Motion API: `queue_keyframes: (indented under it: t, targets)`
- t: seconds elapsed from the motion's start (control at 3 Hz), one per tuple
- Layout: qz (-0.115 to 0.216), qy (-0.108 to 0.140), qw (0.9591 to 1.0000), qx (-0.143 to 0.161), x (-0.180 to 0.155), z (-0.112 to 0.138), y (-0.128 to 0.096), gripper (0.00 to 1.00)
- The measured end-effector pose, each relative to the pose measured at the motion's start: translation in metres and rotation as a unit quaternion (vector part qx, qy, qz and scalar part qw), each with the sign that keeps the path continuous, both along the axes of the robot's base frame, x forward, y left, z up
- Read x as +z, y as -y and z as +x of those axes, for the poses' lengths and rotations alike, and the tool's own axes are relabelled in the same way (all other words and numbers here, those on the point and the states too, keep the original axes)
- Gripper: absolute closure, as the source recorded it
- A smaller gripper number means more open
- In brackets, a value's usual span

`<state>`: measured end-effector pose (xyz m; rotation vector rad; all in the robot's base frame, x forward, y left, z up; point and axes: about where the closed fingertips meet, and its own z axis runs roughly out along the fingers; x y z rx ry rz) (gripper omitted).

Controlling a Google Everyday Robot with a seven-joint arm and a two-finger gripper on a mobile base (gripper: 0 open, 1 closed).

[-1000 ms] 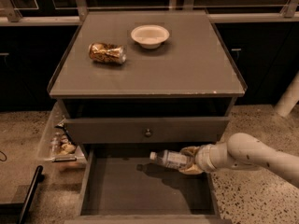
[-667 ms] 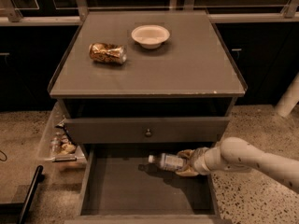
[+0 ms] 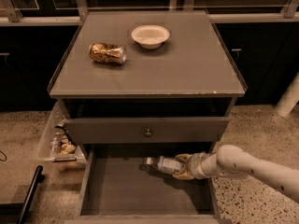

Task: Place blue plastic bottle into middle drawer

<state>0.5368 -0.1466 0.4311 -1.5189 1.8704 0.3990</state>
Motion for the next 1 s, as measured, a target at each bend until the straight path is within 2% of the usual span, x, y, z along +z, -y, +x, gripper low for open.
queue_keyframes:
  t: [0.33,0.67,1.0]
  targets:
    - [0.016,-0.009,0.9998,-0.002,-0.0085,-0.0014,-0.0230,1.00]
    - [0.016,-0.009,0.9998,-0.002,-0.0086,-0.0013,-0.0231,0.81]
    - [0.016,-0.009,0.9998,-0.002,-0.0086,-0.0013,-0.0232,0.58]
